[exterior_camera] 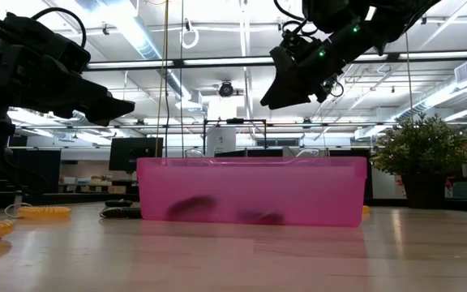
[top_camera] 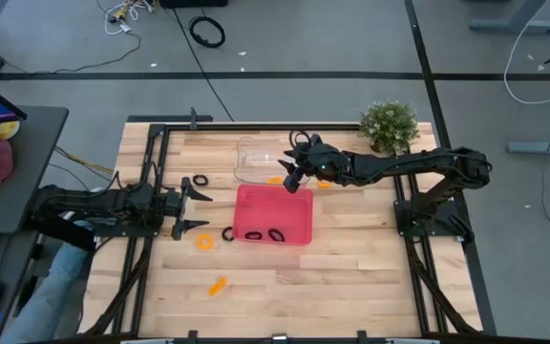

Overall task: Sort spring keychains
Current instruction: Put the orange spring keychain into the transparent bin

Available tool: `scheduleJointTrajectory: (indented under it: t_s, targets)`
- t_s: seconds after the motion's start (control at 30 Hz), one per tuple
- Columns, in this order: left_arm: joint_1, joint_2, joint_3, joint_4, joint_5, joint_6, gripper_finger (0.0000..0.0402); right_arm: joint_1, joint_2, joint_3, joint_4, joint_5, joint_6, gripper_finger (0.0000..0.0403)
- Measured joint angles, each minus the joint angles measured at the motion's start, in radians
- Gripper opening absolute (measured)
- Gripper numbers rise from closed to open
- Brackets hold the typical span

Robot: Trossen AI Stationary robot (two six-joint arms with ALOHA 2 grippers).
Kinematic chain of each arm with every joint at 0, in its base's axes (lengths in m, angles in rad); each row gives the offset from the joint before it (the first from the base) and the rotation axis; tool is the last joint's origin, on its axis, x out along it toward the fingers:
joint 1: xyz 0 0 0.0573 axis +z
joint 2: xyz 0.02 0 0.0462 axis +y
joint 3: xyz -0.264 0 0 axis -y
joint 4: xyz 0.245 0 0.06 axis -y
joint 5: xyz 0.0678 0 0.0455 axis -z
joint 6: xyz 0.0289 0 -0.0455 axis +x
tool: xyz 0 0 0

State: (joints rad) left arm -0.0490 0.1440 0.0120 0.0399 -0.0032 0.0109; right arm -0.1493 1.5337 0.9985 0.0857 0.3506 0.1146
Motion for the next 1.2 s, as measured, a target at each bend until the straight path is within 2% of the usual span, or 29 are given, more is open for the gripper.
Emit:
scheduleJointTrajectory:
  t_s: [0.3, 0.7, 0.9, 1.2]
  targets:
    - [0.0, 0.0, 0.0, 0.0, 0.0, 0.0, 0.0337, 0.0, -0.042, 0.0, -0.109, 0.0, 0.0, 0.0155]
    - [0.0, 0.0, 0.0, 0.0, 0.0, 0.0, 0.0337, 0.0, -0.128, -0.001, -0.516, 0.0, 0.222, 0.0156]
    - [0.0, 0.0, 0.0, 0.0, 0.0, 0.0, 0.0337, 0.0, -0.127, -0.001, -0.707, -0.001, 0.254, 0.0156]
    - [0.0, 0.0, 0.0, 0.0, 0.0, 0.0, 0.0337, 0.0, -0.126, -0.047, -0.703, -0.003, 0.249, 0.0155]
